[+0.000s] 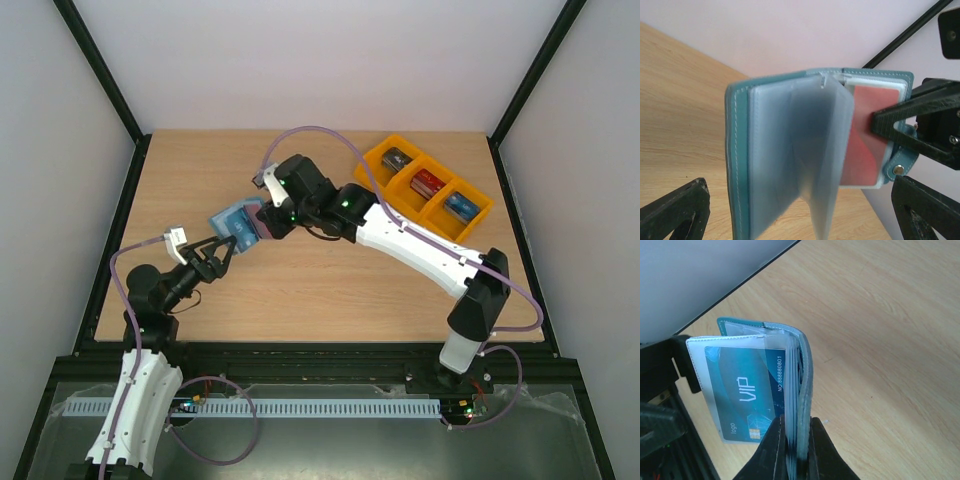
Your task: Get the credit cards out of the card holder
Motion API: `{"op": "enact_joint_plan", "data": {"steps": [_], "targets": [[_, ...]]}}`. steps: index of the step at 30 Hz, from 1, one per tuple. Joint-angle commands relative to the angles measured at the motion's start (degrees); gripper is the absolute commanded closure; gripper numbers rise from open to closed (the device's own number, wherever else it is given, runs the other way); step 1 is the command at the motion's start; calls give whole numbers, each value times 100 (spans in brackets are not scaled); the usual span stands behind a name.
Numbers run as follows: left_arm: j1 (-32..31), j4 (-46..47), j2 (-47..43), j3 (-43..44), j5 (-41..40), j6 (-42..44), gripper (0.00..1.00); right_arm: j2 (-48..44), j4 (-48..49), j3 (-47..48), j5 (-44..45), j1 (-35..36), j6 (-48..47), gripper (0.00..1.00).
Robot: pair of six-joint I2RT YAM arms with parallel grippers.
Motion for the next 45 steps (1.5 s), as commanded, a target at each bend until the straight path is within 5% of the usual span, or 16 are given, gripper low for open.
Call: {"op": "enact_joint_plan", "data": {"steps": [1,16,27,31,37,45], "targets": [[34,-4,-41,-79,-65,-47,0,-464,257,-207,-466,30,-170,98],[56,312,-105,-86,408,-210,1,-1307,628,-731,-1617,-27,-659,99],[62,1675,-364,-114,1552,-634,3,-1643,785,-1103,-2092,-185,-975,98],[-15,1940,-282,-143,1742,-728,25,-1611,753,-1032,-2151,-194,-1029,98],[-80,2101,-264,-156,1872,-811,93,-1579,681,-978,-2329,-228,-1085,98],[-76,1776,-298,-115,1717,-683,98,-1659,932,-1177,-2154,-346,-909,96]]}}
